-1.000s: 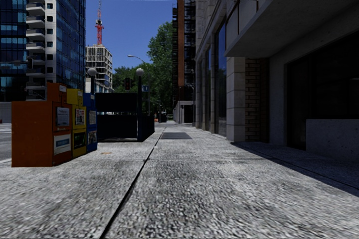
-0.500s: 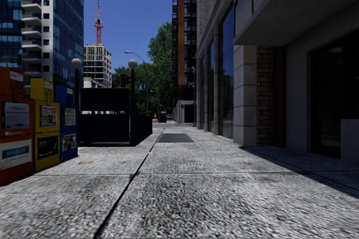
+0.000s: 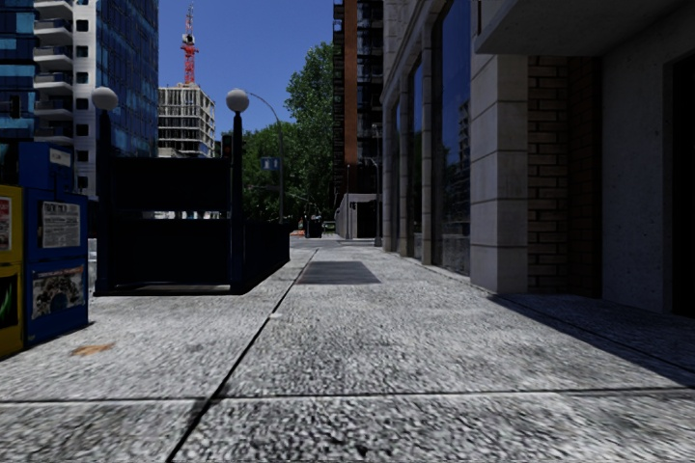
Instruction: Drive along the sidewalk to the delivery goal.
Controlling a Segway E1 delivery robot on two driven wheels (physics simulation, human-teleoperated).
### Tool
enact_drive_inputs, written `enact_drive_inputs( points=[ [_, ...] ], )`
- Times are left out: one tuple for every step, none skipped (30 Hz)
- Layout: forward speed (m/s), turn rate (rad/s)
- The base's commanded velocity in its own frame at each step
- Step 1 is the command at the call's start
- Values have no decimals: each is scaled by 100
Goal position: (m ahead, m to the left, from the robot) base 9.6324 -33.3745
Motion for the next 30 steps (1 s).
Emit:
enact_drive_inputs(
  points=[
    [200,0],
    [200,0],
    [200,0],
    [200,0],
    [200,0],
    [200,0],
    [200,0],
    [200,0],
    [200,0],
    [200,0],
    [200,0],
    [200,0],
    [200,0],
    [200,0],
    [200,0],
    [200,0],
    [200,0],
    [200,0],
    [200,0],
    [200,0],
    [200,0],
    [200,0],
    [200,0],
    [200,0],
    [200,0],
    [200,7],
    [200,7],
    [200,10],
    [200,11],
    [200,11]
  ],
)
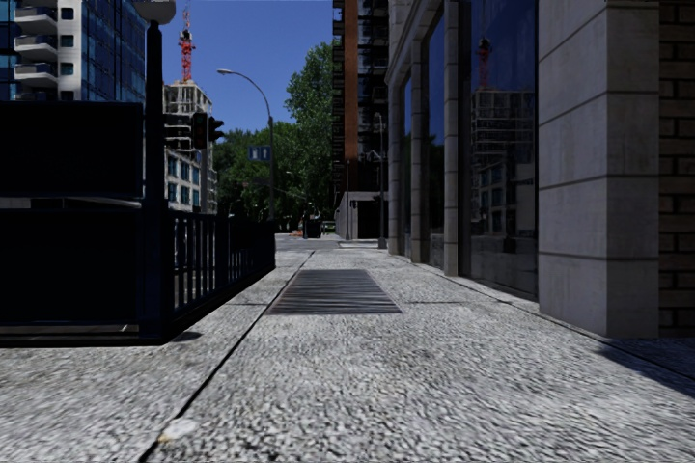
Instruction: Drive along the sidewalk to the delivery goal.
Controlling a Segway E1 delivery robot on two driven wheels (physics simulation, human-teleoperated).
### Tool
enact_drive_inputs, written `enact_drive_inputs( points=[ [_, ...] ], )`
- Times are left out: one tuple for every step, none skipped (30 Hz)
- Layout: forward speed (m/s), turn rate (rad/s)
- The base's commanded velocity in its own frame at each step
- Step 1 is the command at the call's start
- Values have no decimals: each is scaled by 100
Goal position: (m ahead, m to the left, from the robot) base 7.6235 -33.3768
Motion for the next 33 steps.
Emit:
enact_drive_inputs(
  points=[
    [200,11],
    [200,11],
    [200,2],
    [200,2],
    [200,0],
    [200,0],
    [200,0],
    [200,0],
    [200,0],
    [200,0],
    [200,0],
    [200,0],
    [200,0],
    [200,5],
    [200,13],
    [200,18],
    [200,18],
    [200,20],
    [200,22],
    [200,22],
    [200,22],
    [200,22],
    [200,15],
    [200,0],
    [200,0],
    [200,0],
    [200,0],
    [200,0],
    [200,0],
    [200,0],
    [200,0],
    [200,0],
    [200,0]
  ],
)
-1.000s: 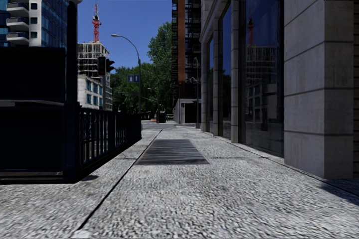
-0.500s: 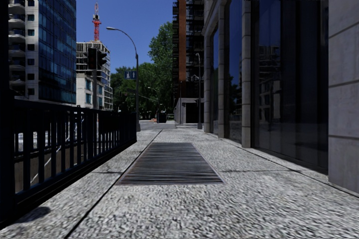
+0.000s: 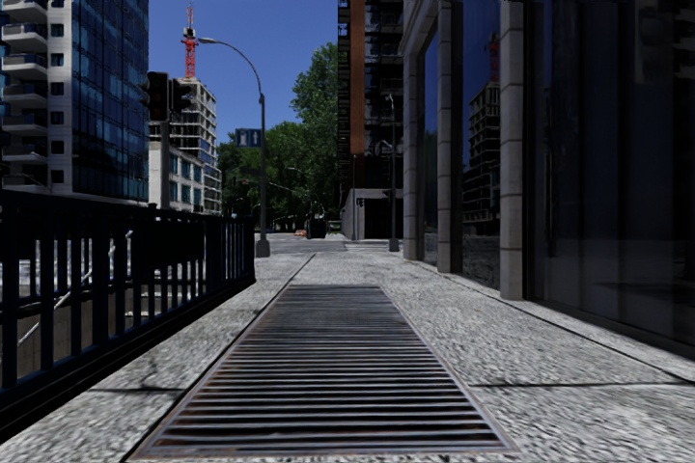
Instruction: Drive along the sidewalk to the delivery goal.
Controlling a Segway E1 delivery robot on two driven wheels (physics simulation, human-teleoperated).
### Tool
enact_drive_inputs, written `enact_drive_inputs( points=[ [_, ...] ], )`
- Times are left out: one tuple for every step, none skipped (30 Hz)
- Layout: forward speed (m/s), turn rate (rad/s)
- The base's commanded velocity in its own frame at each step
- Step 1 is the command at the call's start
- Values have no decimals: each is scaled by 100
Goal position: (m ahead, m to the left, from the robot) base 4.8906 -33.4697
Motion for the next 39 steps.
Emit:
enact_drive_inputs(
  points=[
    [200,0],
    [200,0],
    [200,0],
    [200,0],
    [200,0],
    [200,0],
    [200,0],
    [200,0],
    [200,0],
    [200,0],
    [200,0],
    [200,0],
    [200,0],
    [200,0],
    [200,0],
    [200,0],
    [200,0],
    [200,0],
    [200,0],
    [200,0],
    [200,0],
    [200,0],
    [200,0],
    [200,0],
    [200,0],
    [200,0],
    [200,0],
    [200,0],
    [200,0],
    [200,0],
    [200,0],
    [200,0],
    [200,0],
    [200,0],
    [200,0],
    [200,0],
    [200,0],
    [200,0],
    [200,0]
  ],
)
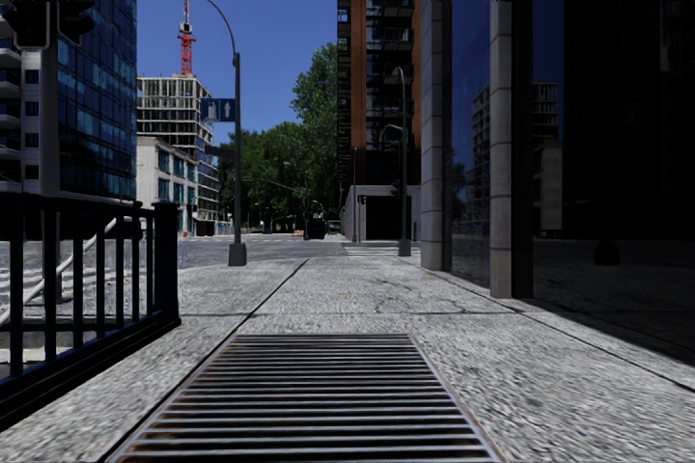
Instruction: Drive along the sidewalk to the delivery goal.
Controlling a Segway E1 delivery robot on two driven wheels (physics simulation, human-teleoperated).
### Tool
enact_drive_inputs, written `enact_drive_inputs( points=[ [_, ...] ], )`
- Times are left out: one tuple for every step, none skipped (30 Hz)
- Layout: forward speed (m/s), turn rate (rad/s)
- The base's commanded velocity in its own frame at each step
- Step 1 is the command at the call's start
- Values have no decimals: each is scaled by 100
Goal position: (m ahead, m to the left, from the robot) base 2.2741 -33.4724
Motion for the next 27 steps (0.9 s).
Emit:
enact_drive_inputs(
  points=[
    [200,0],
    [200,0],
    [200,0],
    [200,0],
    [200,0],
    [200,0],
    [200,0],
    [200,0],
    [200,0],
    [200,0],
    [200,0],
    [200,0],
    [200,0],
    [200,0],
    [200,0],
    [200,0],
    [200,0],
    [200,0],
    [200,0],
    [200,0],
    [200,0],
    [200,0],
    [200,0],
    [200,0],
    [200,0],
    [200,0],
    [200,0]
  ],
)
